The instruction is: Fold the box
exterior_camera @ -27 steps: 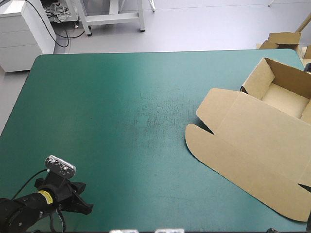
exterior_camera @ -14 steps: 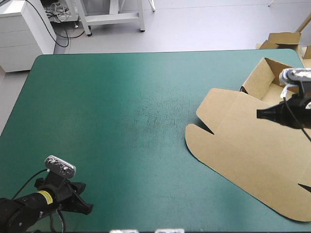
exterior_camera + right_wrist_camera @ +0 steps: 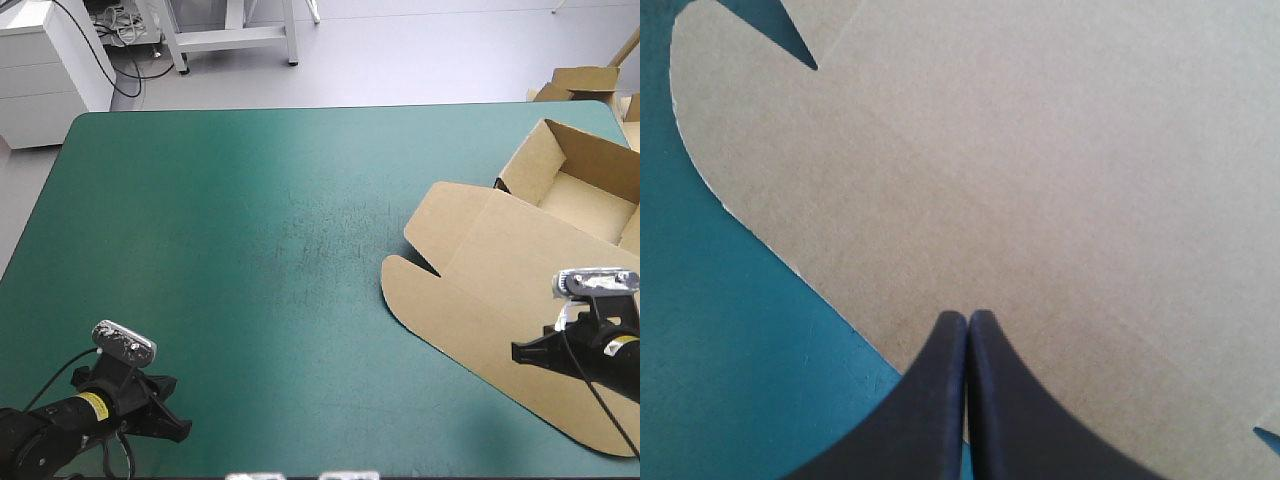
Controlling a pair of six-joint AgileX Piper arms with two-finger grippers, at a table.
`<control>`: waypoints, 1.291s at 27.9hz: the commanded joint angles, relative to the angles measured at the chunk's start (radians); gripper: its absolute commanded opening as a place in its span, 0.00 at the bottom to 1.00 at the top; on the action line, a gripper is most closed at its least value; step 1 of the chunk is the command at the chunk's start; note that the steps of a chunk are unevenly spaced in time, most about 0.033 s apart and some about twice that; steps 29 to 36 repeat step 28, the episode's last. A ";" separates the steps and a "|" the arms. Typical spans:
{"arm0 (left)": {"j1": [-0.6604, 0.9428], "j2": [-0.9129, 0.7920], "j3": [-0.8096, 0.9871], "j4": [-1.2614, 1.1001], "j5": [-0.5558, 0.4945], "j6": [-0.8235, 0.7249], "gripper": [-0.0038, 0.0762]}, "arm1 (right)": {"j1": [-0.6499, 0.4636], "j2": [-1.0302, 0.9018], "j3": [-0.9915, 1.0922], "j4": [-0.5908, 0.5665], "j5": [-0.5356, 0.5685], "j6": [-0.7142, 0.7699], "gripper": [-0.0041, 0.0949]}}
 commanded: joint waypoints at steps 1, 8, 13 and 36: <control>0.000 0.001 -0.026 -0.013 -0.047 -0.003 0.04 | 0.002 -0.058 0.044 0.018 -0.067 -0.010 0.02; 0.000 0.001 -0.026 -0.013 -0.047 -0.003 0.04 | 0.002 -0.172 0.179 0.053 -0.067 -0.088 0.02; 0.000 0.001 -0.026 -0.017 -0.047 -0.003 0.04 | 0.002 -0.208 0.215 0.080 -0.068 -0.095 0.02; 0.000 0.001 -0.026 -0.017 -0.047 -0.003 0.04 | 0.002 -0.212 0.287 0.088 -0.143 -0.095 0.02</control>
